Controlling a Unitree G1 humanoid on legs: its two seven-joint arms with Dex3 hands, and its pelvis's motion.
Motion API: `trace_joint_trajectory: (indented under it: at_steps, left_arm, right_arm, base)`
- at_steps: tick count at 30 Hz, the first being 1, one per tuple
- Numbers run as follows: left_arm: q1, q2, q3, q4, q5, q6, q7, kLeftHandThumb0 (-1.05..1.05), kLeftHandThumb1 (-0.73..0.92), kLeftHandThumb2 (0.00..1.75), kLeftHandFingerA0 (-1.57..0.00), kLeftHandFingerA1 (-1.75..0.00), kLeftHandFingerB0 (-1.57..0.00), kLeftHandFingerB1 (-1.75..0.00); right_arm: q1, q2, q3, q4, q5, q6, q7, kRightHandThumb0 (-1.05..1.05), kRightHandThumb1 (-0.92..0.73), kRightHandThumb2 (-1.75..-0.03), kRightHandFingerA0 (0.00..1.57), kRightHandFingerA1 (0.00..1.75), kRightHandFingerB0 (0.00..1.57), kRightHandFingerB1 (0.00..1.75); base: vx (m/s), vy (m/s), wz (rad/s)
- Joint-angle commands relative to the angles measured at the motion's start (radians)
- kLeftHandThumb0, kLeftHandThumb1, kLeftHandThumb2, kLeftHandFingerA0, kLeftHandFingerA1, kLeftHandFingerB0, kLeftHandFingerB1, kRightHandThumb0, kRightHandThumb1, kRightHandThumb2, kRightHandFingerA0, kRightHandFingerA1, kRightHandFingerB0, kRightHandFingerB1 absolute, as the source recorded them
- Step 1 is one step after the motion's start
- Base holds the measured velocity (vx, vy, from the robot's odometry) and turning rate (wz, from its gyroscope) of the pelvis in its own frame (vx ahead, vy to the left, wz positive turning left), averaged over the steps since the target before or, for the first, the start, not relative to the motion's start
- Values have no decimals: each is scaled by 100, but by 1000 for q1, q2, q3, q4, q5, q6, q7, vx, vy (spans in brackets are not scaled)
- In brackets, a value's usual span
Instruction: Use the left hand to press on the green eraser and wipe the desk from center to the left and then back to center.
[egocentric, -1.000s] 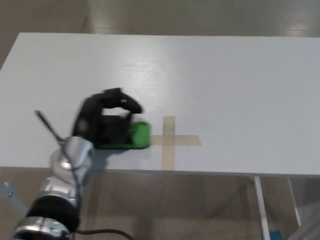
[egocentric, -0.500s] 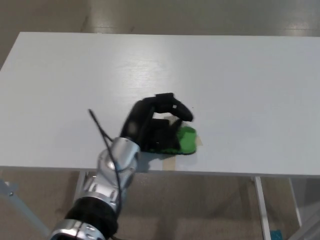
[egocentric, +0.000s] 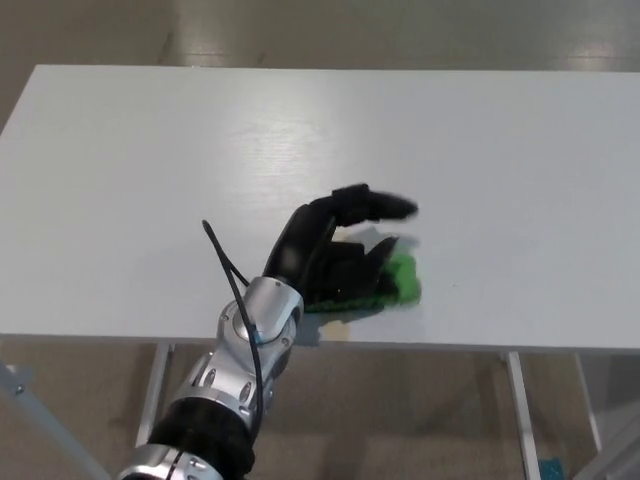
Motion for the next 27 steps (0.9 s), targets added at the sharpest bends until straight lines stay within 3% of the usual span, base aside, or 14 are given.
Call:
trace_joint_trajectory:
  at_steps: [1,5,7,13,15,17,19,23,24,27]
  left_arm:
    - [-14,78,52,-94,-123,118,-282,-81,49,83,0,0,0,-20]
    - [-36,130,88,-244,-202,173,-369,-81,48,85,0,0,0,-20]
    - [-43,189,115,-454,-281,277,-417,-81,47,85,0,0,0,-18]
    - [-27,302,151,-776,-447,425,-529,-81,48,85,0,0,0,-20]
    - [-23,319,156,-819,-472,445,-541,-81,48,85,0,0,0,-20]
    - [11,420,186,-1009,-549,447,-597,-84,49,88,0,0,0,-22]
    - [32,462,209,-1091,-597,455,-616,-85,49,89,0,0,0,-21]
    - [56,501,240,-1162,-653,476,-628,-85,48,89,0,0,0,-21]
    - [141,561,319,-1267,-759,500,-643,-85,50,88,-4,-1,-2,-24]
    - [236,618,413,-1354,-871,512,-672,-81,47,88,-1,-6,0,-26]
  right_arm:
    - [13,4,0,2,9,6,8,-38,-74,-63,69,53,53,38]
    - [13,-1,-2,-5,11,15,10,-38,-74,-63,69,53,53,38]
    - [3,-4,2,8,-2,6,-4,-38,-74,-63,70,54,52,37]
    - [-6,-7,6,21,-17,1,-22,-37,-74,-63,71,54,53,38]
    - [-5,-8,8,20,-19,2,-22,-37,-74,-63,71,54,53,38]
    - [5,-7,9,17,-19,3,-19,-37,-74,-62,71,53,54,38]
    - [6,-8,10,18,-22,6,-18,-37,-74,-62,71,53,54,38]
    - [4,-10,11,19,-26,11,-21,-37,-74,-63,71,54,54,38]
    - [7,-14,15,28,-33,3,-20,-36,-73,-63,71,54,54,38]
    - [3,-16,15,42,-36,-3,-23,-36,-73,-62,71,54,55,38]
  base:
    - [0,0,0]
    - [0,0,0]
    - [0,0,0]
    - [0,0,0]
    - [0,0,0]
    - [0,0,0]
    - [0,0,0]
    - [0,0,0]
    - [0,0,0]
    - [0,0,0]
